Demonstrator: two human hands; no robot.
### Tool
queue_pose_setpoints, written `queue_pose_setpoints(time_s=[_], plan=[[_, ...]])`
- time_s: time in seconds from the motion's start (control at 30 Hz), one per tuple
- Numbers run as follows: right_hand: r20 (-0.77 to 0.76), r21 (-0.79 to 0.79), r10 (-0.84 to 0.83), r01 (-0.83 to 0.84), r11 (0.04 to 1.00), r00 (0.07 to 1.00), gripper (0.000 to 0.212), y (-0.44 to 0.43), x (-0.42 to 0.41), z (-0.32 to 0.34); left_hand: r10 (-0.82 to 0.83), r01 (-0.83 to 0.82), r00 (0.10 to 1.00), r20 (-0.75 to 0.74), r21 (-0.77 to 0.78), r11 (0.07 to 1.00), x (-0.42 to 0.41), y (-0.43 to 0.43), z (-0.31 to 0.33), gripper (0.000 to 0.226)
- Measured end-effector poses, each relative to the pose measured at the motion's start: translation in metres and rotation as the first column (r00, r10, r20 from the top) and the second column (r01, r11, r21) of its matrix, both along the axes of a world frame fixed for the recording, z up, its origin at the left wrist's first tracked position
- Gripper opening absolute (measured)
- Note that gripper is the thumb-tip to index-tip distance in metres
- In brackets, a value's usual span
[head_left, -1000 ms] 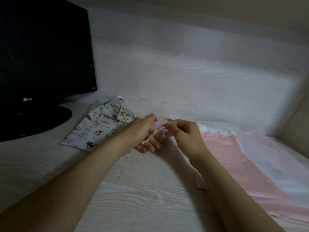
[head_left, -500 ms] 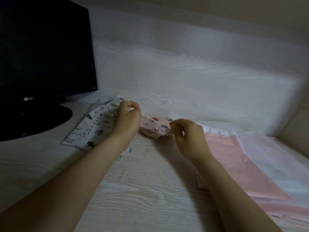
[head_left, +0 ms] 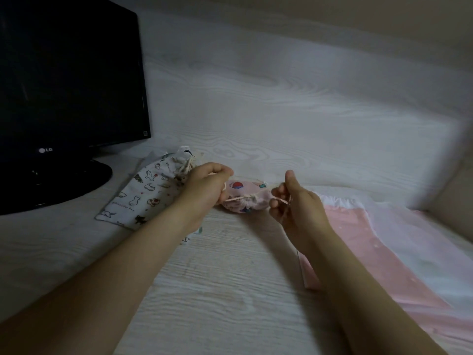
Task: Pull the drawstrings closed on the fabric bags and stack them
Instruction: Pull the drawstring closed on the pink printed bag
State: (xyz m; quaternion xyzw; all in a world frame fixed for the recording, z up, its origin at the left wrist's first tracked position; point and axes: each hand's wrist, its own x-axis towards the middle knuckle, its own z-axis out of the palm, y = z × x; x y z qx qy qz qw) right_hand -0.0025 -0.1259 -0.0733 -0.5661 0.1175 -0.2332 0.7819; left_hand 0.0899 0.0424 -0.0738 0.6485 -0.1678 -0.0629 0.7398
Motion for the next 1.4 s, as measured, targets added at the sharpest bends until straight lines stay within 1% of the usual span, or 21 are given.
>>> queue_pose_setpoints(time_s=[0.07, 0.13, 0.17, 0.23, 0.3, 0.37, 0.43, 0.47, 0.53, 0.6, 0.67, 0.73, 0.8, 0.83, 0.9, 0.97, 1.0, 1.07, 1.13, 1.27, 1.4], plan=[[0.022, 0.122, 0.032, -0.034, 0.992, 0.999, 0.044, 0.0, -0.002, 0.002, 0.0, -0.01, 0.995, 0.096, 0.102, 0.995, -0.003, -0.001, 0.0, 0.012], [0.05, 0.216, 0.061, -0.071, 0.974, 0.997, 0.045, -0.001, -0.003, 0.004, -0.023, -0.044, 0.962, 0.274, 0.234, 0.971, -0.004, -0.001, -0.003, 0.009], [0.057, 0.221, 0.061, -0.072, 0.973, 0.997, 0.045, -0.001, -0.004, 0.005, -0.05, -0.065, 0.931, 0.362, 0.3, 0.952, -0.006, -0.001, -0.005, 0.005], [0.059, 0.141, 0.03, -0.038, 0.989, 0.998, 0.043, 0.002, -0.004, 0.005, -0.119, -0.097, 0.867, 0.485, 0.398, 0.912, -0.009, 0.001, -0.01, 0.012], [0.074, -0.026, -0.043, 0.045, 0.999, 0.996, 0.042, 0.006, -0.004, 0.003, -0.14, -0.138, 0.815, 0.562, 0.424, 0.895, -0.005, 0.001, -0.016, 0.02], [0.093, -0.219, -0.112, 0.131, 0.967, 0.989, 0.044, 0.008, -0.003, 0.001, -0.138, -0.206, 0.755, 0.641, 0.432, 0.878, -0.001, 0.0, -0.021, 0.024], [0.103, -0.328, -0.141, 0.168, 0.929, 0.985, 0.044, 0.01, -0.002, 0.0, -0.141, -0.273, 0.709, 0.691, 0.453, 0.849, 0.003, 0.0, -0.024, 0.025], [0.098, -0.342, -0.16, 0.185, 0.921, 0.982, 0.043, 0.01, -0.002, 0.0, -0.156, -0.303, 0.692, 0.704, 0.48, 0.824, 0.005, 0.0, -0.024, 0.025], [0.088, -0.341, -0.215, 0.232, 0.911, 0.973, 0.039, 0.01, -0.002, 0.0, -0.179, -0.373, 0.665, 0.725, 0.53, 0.762, 0.004, 0.002, -0.024, 0.036], [0.093, -0.341, -0.234, 0.252, 0.906, 0.968, 0.033, 0.006, -0.002, 0.001, -0.212, -0.378, 0.637, 0.741, 0.54, 0.752, 0.004, 0.002, -0.022, 0.045], [0.084, -0.427, -0.234, 0.247, 0.87, 0.969, 0.028, 0.003, -0.001, -0.001, -0.242, -0.365, 0.627, 0.74, 0.554, 0.749, 0.003, 0.002, -0.021, 0.043], [0.053, -0.602, -0.251, 0.232, 0.764, 0.966, 0.022, 0.001, 0.001, -0.005, -0.251, -0.375, 0.642, 0.725, 0.581, 0.722, 0.002, 0.003, -0.019, 0.034], [0.023, -0.783, -0.262, 0.181, 0.596, 0.965, 0.017, 0.0, 0.003, -0.011, -0.246, -0.397, 0.651, 0.718, 0.599, 0.695, 0.0, 0.005, -0.019, 0.025], [0.01, -0.842, -0.249, 0.143, 0.52, 0.968, 0.014, 0.001, 0.003, -0.014, -0.25, -0.402, 0.659, 0.71, 0.613, 0.68, -0.001, 0.005, -0.019, 0.021], [-0.011, -0.903, -0.187, 0.071, 0.423, 0.982, 0.009, 0.003, 0.003, -0.019, -0.252, -0.382, 0.683, 0.686, 0.629, 0.677, 0.001, 0.004, -0.021, 0.016], [0.001, -0.931, -0.169, 0.063, 0.36, 0.986, 0.003, 0.003, 0.003, -0.02, -0.238, -0.345, 0.707, 0.666, 0.618, 0.706, 0.003, 0.002, -0.024, 0.016], [0.014, -0.934, -0.172, 0.074, 0.349, 0.985, 0.003, 0.004, 0.002, -0.018, -0.231, -0.325, 0.715, 0.659, 0.607, 0.725, 0.004, 0.001, -0.025, 0.017], [0.034, -0.933, -0.172, 0.093, 0.346, 0.984, 0.011, 0.003, 0.001, -0.015, -0.238, -0.259, 0.742, 0.627, 0.595, 0.761, 0.006, -0.001, -0.026, 0.018], [0.062, -0.946, -0.155, 0.108, 0.307, 0.986, 0.016, 0.002, 0.0, -0.014, -0.264, -0.204, 0.756, 0.598, 0.599, 0.774, 0.005, -0.001, -0.026, 0.022], [0.109, -0.954, -0.156, 0.148, 0.261, 0.982, 0.012, -0.002, 0.004, -0.014, -0.217, -0.191, 0.771, 0.599, 0.543, 0.818, 0.007, 0.0, -0.025, 0.018], [0.146, -0.94, -0.231, 0.207, 0.272, 0.962, 0.019, -0.004, 0.005, -0.012, -0.128, -0.182, 0.791, 0.599, 0.431, 0.884, 0.004, -0.001, -0.021, 0.013]])
